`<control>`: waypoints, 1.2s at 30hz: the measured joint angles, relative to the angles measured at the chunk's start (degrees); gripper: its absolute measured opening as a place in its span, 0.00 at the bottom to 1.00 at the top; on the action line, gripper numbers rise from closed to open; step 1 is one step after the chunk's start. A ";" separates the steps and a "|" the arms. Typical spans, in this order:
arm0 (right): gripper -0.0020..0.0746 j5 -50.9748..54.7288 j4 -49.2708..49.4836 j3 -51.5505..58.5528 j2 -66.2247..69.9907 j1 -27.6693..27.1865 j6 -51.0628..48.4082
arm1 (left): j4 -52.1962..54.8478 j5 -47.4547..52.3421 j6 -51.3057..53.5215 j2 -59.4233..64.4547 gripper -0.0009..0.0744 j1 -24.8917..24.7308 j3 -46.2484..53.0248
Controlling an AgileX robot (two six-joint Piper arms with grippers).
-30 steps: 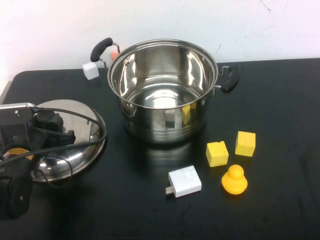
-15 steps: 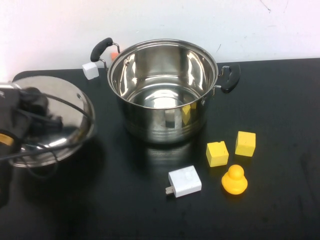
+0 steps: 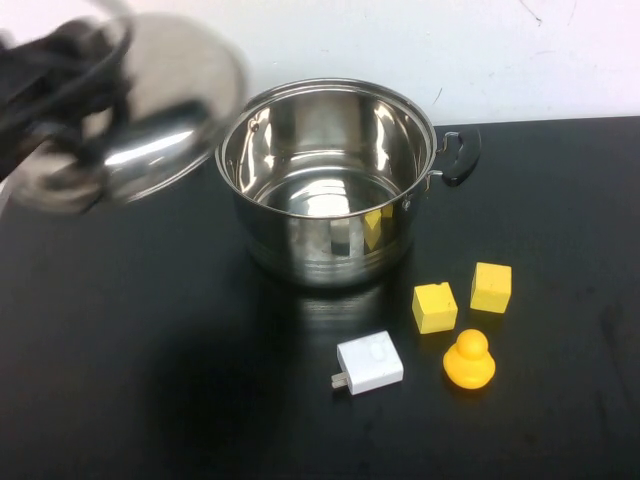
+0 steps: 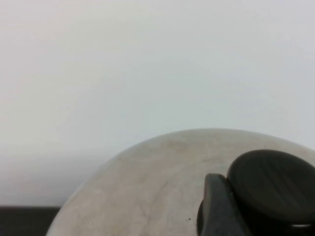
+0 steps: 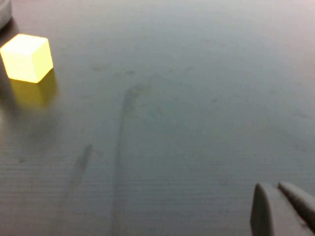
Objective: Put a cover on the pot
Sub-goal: Place the pot lid on the pot
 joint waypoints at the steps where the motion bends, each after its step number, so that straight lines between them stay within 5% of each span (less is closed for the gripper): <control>1: 0.02 0.00 0.00 0.00 0.00 0.00 0.00 | 0.52 1.26 -0.56 1.14 0.46 -1.12 -2.00; 12: 0.02 0.00 0.00 0.00 0.00 0.00 0.00 | 10.40 9.99 -0.90 20.49 0.46 -12.63 -21.48; 36: 0.02 0.00 0.00 0.00 0.00 0.00 0.00 | 12.40 2.55 -6.68 30.97 0.46 -13.12 -25.96</control>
